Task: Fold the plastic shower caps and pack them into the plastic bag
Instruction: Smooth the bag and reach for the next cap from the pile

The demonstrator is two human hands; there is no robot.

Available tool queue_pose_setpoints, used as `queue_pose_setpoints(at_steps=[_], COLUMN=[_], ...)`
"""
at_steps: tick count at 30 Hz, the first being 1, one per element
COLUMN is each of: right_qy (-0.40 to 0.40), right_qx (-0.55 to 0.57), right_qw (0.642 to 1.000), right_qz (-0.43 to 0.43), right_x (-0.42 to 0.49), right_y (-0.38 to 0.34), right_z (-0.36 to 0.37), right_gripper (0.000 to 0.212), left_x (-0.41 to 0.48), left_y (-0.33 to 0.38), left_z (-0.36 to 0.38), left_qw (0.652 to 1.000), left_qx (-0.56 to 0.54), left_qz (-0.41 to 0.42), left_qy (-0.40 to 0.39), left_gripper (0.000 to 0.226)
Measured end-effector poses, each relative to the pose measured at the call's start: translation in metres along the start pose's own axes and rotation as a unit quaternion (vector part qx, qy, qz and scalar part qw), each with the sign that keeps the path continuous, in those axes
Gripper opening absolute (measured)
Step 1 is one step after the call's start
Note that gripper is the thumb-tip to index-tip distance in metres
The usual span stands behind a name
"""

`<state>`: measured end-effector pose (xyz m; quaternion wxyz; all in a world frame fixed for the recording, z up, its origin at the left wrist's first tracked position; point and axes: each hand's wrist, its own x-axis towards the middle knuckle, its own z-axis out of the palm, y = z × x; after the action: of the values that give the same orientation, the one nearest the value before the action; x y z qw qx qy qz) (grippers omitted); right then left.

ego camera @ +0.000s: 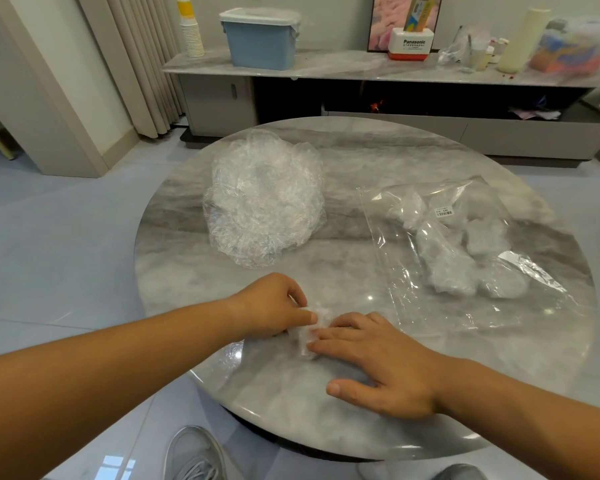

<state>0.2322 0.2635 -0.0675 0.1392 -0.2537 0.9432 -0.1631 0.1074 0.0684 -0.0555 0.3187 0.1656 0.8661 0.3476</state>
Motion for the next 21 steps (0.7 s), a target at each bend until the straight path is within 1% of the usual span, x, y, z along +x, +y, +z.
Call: queue_pose_setpoints(at_steps=[6, 7, 8, 9, 10, 11, 12, 13, 15, 16, 17, 19, 21], right_qy=[0.03, 0.053, 0.094, 0.15, 0.209, 0.263, 0.301, 0.317, 0.294, 0.272, 0.249, 0.216, 0.229], right_qx=[0.069, 0.086, 0.105, 0.13, 0.165, 0.218, 0.287, 0.37, 0.514, 0.56, 0.597, 0.655, 0.684], right_qw=[0.997, 0.995, 0.99, 0.98, 0.963, 0.936, 0.897, 0.848, 0.749, 0.715, 0.689, 0.652, 0.631], right_qz=[0.001, -0.001, 0.001, 0.012, 0.043, 0.092, 0.15, 0.21, 0.298, 0.319, 0.326, 0.314, 0.284], right_x=[-0.013, -0.015, -0.016, -0.016, -0.015, -0.013, -0.009, -0.005, 0.001, 0.001, -0.001, -0.007, -0.013], right_y=[0.005, 0.004, 0.003, 0.001, -0.002, -0.005, -0.008, -0.011, -0.013, -0.012, -0.011, -0.011, -0.01], right_z=[0.004, 0.004, 0.005, 0.005, 0.002, -0.002, -0.007, -0.013, -0.025, -0.03, -0.034, -0.041, -0.044], right_gripper=[0.063, 0.06, 0.056, 0.05, 0.043, 0.035, 0.033, 0.043, 0.074, 0.081, 0.077, 0.05, 0.03], left_x=[0.003, 0.004, 0.003, 0.003, 0.002, 0.001, -0.001, -0.004, -0.01, -0.013, -0.016, -0.019, -0.019], left_y=[0.0, 0.0, 0.0, 0.002, 0.004, 0.007, 0.012, 0.018, 0.029, 0.034, 0.04, 0.048, 0.054], left_z=[0.006, 0.007, 0.006, 0.006, 0.006, 0.005, 0.005, 0.005, 0.007, 0.01, 0.013, 0.021, 0.027], left_qw=[0.998, 0.998, 0.997, 0.995, 0.99, 0.983, 0.973, 0.963, 0.95, 0.947, 0.946, 0.943, 0.936], left_qx=[-0.021, -0.033, -0.054, -0.088, -0.133, -0.182, -0.23, -0.269, -0.311, -0.318, -0.322, -0.326, -0.345], left_qz=[-0.034, -0.035, -0.035, -0.036, -0.034, -0.028, -0.019, -0.008, 0.014, 0.027, 0.036, 0.052, 0.051], left_qy=[-0.038, -0.04, -0.037, -0.03, -0.024, -0.018, -0.017, -0.016, -0.022, -0.027, -0.031, -0.034, -0.04], left_gripper=[0.023, 0.023, 0.025, 0.026, 0.026, 0.025, 0.022, 0.019, 0.012, 0.017, 0.022, 0.016, 0.012])
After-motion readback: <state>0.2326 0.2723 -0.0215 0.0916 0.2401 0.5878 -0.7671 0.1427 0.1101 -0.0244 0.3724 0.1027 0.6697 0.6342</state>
